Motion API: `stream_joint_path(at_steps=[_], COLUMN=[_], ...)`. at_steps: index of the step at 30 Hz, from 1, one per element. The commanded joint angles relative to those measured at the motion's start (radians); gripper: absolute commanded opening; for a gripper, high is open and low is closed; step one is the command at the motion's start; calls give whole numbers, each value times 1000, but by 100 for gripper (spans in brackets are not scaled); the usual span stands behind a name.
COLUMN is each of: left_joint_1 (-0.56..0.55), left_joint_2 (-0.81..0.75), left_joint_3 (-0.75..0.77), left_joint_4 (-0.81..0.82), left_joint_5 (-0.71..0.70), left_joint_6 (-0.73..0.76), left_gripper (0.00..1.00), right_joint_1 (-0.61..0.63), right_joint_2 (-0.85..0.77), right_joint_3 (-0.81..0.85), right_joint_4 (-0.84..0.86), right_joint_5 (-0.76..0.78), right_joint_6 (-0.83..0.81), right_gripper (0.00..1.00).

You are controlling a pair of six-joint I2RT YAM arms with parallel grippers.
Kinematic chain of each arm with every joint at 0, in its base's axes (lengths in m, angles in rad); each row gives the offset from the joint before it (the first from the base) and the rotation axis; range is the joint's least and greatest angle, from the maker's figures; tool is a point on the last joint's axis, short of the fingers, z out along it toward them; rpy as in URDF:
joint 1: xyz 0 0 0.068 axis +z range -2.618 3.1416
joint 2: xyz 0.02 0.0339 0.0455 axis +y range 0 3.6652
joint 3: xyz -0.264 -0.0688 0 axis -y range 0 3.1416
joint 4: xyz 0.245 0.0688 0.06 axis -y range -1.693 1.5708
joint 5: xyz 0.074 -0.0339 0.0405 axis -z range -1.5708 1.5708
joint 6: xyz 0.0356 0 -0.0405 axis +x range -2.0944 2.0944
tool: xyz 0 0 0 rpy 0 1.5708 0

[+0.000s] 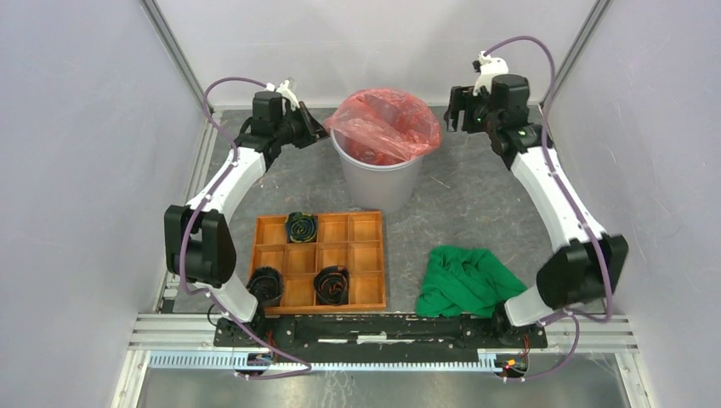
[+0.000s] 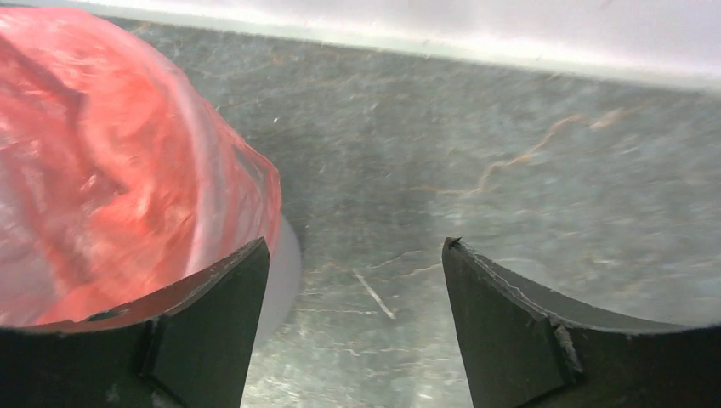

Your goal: Put the trash bags into the trash bin

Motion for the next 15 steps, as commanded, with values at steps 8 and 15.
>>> stream_joint_path(at_steps=[8, 15], left_joint_1=[7, 7], left_joint_2=[-89, -148], left_joint_3=[-104, -126], left_joint_4=[120, 49], left_joint_5=[28, -18], left_joint_6=[-42, -1], left_gripper=[2, 3], right_joint_1=[298, 423], right_joint_2=[-215, -79], right_joint_3=[-22, 69], right_joint_4=[85, 56], right_joint_5=[-229, -237], right_joint_6=[-424, -493], right_gripper=[98, 92])
